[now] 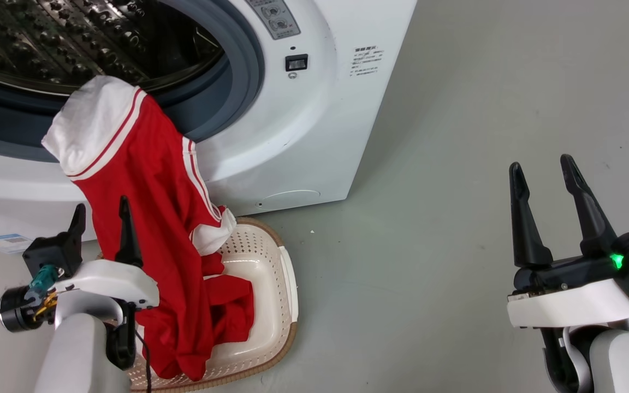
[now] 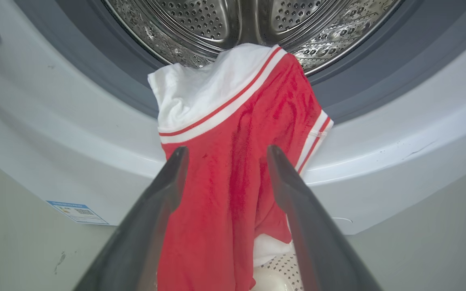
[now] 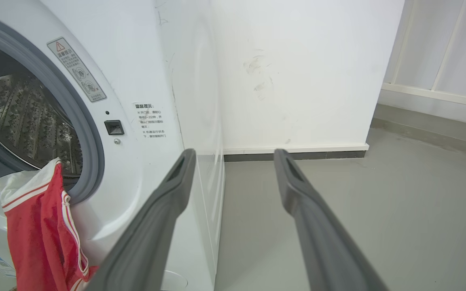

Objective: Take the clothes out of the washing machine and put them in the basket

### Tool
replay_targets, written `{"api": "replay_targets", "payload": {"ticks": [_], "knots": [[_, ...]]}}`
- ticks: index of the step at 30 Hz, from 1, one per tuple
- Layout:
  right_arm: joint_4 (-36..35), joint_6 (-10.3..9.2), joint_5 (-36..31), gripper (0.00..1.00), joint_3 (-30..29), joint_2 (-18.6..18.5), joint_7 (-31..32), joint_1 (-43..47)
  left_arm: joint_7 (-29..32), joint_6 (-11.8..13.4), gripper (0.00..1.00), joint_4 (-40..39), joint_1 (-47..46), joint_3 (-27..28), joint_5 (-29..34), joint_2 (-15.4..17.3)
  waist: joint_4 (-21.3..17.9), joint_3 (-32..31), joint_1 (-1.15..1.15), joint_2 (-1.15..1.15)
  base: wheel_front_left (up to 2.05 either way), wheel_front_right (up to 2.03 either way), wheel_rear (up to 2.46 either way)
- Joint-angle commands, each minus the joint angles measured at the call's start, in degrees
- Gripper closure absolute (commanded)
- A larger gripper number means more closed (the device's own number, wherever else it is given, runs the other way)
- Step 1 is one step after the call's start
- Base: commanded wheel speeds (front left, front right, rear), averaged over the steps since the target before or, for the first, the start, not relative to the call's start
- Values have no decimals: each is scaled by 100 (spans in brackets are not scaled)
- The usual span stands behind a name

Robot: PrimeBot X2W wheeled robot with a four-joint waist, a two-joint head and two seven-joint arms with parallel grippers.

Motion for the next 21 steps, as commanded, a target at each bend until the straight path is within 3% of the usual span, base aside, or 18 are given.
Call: {"api": "replay_targets", "payload": {"ticks": [1, 8, 21], "knots": [[10, -2, 17, 0, -8, 3, -25, 67, -14, -31, 0, -17, -78, 12, 56, 54, -25, -17, 1, 0, 0, 0, 0], [74, -2, 136, 0, 88, 3, -83, 68, 7, -283, 0, 663, -759, -159, 320, 463, -217, 99, 1, 0, 0, 0, 0], [369, -2, 460, 0, 285, 4, -351, -153, 1228, -531, 0, 2116, -1831, -392, 346, 1332, -738, 618, 1, 0, 0, 0, 0]]}}
